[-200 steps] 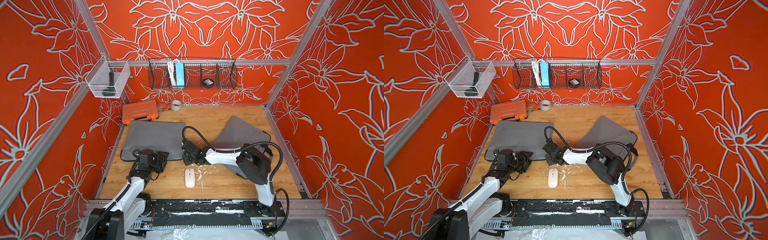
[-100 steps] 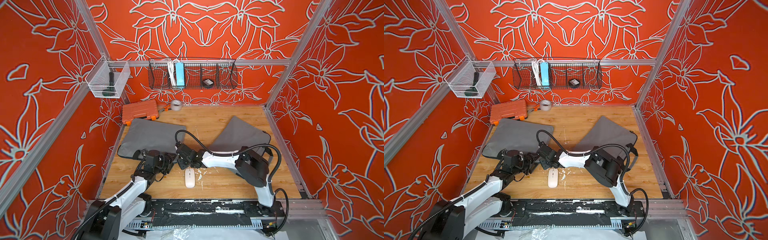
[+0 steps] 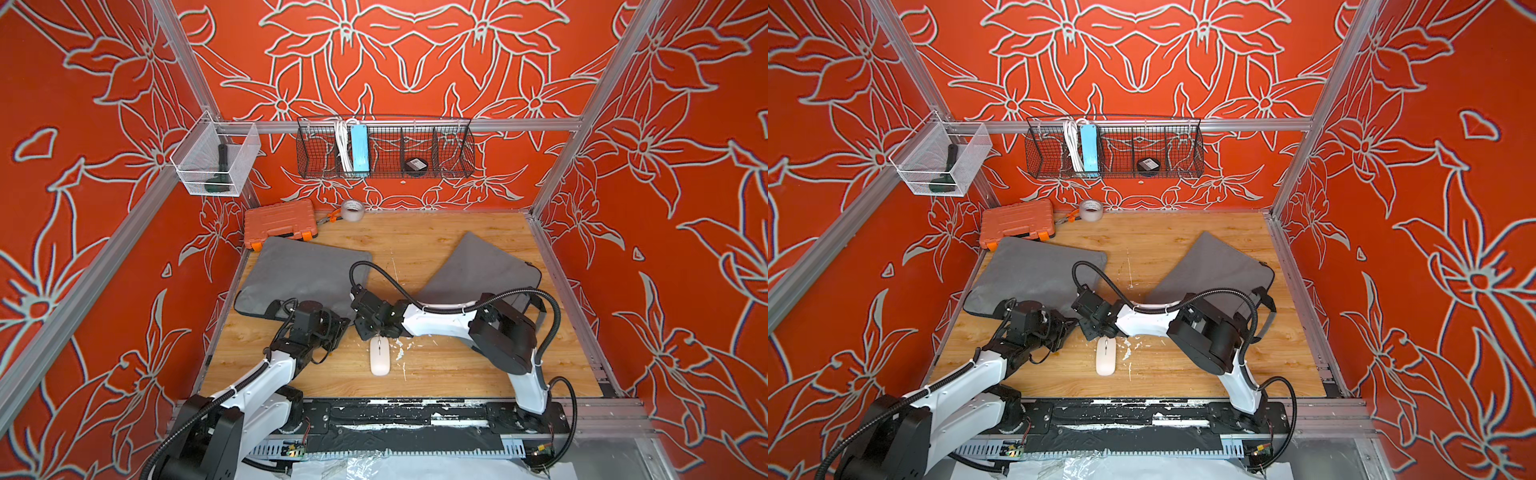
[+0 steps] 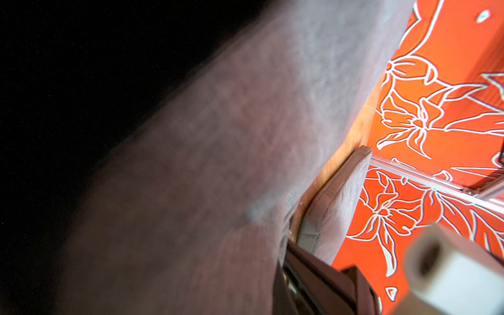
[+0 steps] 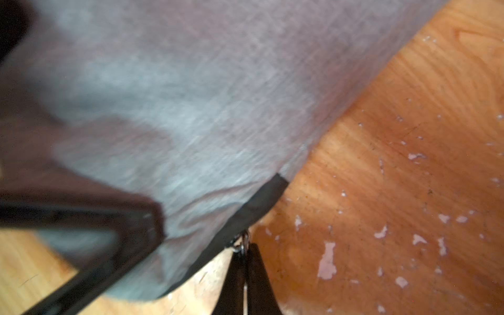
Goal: Put the mouse into the laptop bag
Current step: Zip the zipper on the zippered laptop bag.
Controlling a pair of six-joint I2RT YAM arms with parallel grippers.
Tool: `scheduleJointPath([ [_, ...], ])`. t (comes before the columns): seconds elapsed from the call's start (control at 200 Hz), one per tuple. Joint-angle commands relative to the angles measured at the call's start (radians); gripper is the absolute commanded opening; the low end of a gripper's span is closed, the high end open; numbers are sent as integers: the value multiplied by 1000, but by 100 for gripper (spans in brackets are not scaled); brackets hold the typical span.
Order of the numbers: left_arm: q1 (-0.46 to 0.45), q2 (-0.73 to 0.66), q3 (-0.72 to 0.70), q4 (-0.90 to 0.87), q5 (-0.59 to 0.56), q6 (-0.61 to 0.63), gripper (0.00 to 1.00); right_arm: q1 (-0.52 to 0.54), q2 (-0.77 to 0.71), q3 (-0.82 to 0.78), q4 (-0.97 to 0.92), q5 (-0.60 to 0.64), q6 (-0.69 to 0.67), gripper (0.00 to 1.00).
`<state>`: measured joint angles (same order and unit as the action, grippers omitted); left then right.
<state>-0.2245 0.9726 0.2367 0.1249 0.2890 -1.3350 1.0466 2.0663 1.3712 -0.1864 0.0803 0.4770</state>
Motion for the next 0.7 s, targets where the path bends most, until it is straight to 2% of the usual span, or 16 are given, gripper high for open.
scheduleJointPath([
  [0.0, 0, -41, 13, -31, -49, 7, 0, -66, 47, 49, -82, 70, 33, 0],
  [0.27, -1, -81, 15, -42, -59, 5, 0, -115, 96, 112, -126, 72, 45, 0],
  [0.29, -1, -81, 17, -43, -56, 5, 5, -116, 100, 120, -128, 73, 45, 0],
  [0.33, 0, -81, 24, -47, -54, 11, 26, -122, 103, 136, -137, 79, 46, 0],
  [0.37, 0, -82, 35, -58, -57, 19, 55, -131, 108, 152, -148, 81, 48, 0],
  [0.395, 0, -84, 42, -63, -61, 24, 70, -137, 111, 165, -157, 81, 50, 0],
  [0.43, 0, -88, 51, -67, -68, 39, 82, -150, 113, 181, -166, 77, 52, 0],
  [0.52, 4, -113, 78, -102, -103, 98, 94, -175, 128, 236, -193, 74, 41, 0],
  [0.656, 10, -184, 76, -85, -144, 203, 97, -208, 197, 377, -271, 90, -9, 0],
  [0.691, 15, -206, 78, -91, -163, 220, 97, -219, 210, 402, -278, 101, -22, 3],
])
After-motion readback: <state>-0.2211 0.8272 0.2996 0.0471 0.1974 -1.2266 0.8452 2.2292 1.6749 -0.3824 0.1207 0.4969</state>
